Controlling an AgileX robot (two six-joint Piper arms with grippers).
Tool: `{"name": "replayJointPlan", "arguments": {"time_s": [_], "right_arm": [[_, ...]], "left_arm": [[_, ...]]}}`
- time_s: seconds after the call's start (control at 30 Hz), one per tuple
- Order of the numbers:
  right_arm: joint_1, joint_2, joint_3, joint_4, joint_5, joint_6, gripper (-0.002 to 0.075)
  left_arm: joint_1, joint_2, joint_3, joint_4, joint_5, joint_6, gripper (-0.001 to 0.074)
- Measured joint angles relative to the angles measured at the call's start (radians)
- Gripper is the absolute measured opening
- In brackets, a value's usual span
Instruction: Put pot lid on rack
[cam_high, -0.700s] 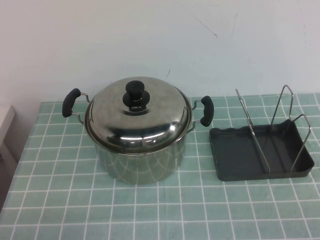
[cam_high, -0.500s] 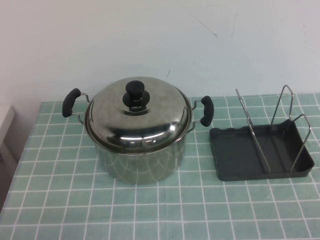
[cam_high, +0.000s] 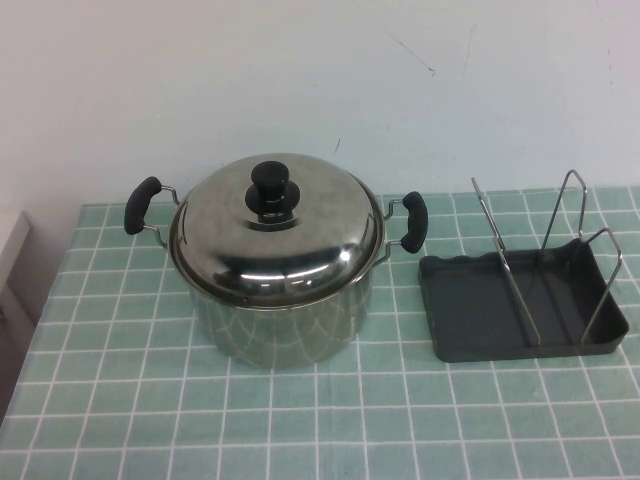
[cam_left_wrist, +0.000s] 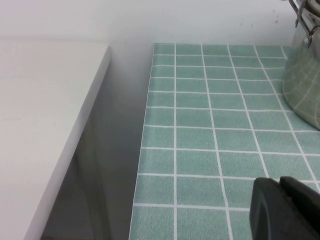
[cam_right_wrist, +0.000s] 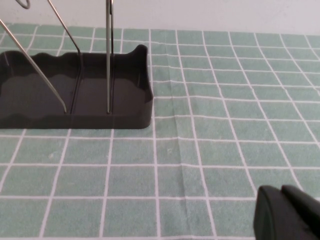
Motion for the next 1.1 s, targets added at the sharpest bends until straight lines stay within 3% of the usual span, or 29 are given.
{"name": "replayJointPlan", "arguments": {"time_s": [0.43, 0.7, 0.97, 1.1], "right_arm": [[0.0, 0.0, 0.002, 0.0, -0.076, 0.0, 0.001], [0.0, 0.0, 0.003, 0.0, -0.313, 0.0, 0.0009], [0.0, 0.0, 0.003, 0.004, -0.705, 0.046, 0.0009], [0.0, 0.0, 0.003, 0.024, -0.847, -0.013, 0.001]], "left_arm": [[0.0, 0.0, 0.004, 0.0, -0.062, -0.031, -0.0002], [0.0, 0.0, 0.007, 0.0, -0.399, -0.038, -0.0002], [0.0, 0.0, 0.007, 0.0, -0.823, -0.038, -0.0002], [0.002, 0.0, 0.005, -0.045, -0.929, -0.033, -0.0002]]}}
